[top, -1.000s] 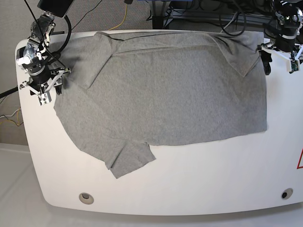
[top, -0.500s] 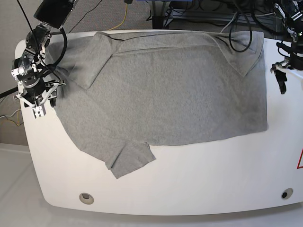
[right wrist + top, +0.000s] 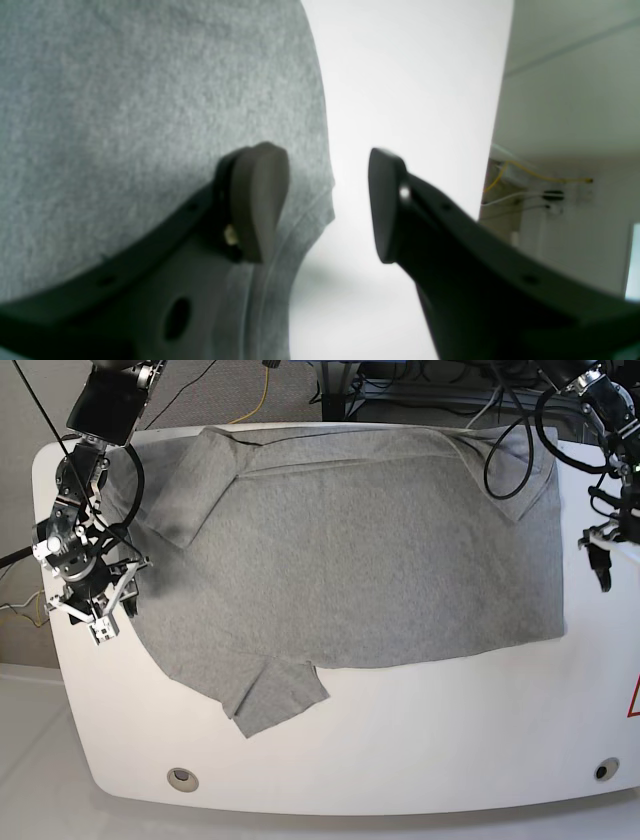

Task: Fold the T-shirt properly
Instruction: 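Move both open grippers away from the shirt toward its sides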

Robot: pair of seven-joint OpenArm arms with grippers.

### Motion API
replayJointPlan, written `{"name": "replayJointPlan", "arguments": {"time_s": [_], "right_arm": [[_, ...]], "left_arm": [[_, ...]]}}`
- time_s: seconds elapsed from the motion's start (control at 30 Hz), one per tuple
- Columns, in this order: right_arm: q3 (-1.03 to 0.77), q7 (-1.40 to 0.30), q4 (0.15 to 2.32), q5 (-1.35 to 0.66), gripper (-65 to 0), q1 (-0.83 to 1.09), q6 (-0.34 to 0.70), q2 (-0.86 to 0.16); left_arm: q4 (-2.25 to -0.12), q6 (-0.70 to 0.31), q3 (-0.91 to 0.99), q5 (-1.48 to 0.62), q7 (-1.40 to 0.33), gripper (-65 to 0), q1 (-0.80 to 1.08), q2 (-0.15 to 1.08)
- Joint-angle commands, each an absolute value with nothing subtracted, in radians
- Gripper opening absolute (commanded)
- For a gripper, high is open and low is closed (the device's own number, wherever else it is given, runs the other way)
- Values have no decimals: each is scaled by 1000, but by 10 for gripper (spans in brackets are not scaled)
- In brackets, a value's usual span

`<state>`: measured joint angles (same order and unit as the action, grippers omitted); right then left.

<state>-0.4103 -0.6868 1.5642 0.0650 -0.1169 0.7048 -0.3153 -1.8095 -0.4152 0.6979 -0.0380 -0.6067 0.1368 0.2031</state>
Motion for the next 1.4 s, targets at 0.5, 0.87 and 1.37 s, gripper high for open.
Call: {"name": "replayJointPlan", "arguments": {"time_s": [0.5,0.87,1.37], "right_arm": [[-242,-625,1276,62,-219,-354,698,-397],[-168,-550,1099,62,-215,-473,698,-390],[-107,-360,834,56,-214,-555,651,-387]], "left_arm": [[-1524,-415,680,105,-587,-128,-76,217],[-1402,-415,657,173,-573,-128,-162,217],[-1320,-414,624,222,-496,-128,-170,213]]}}
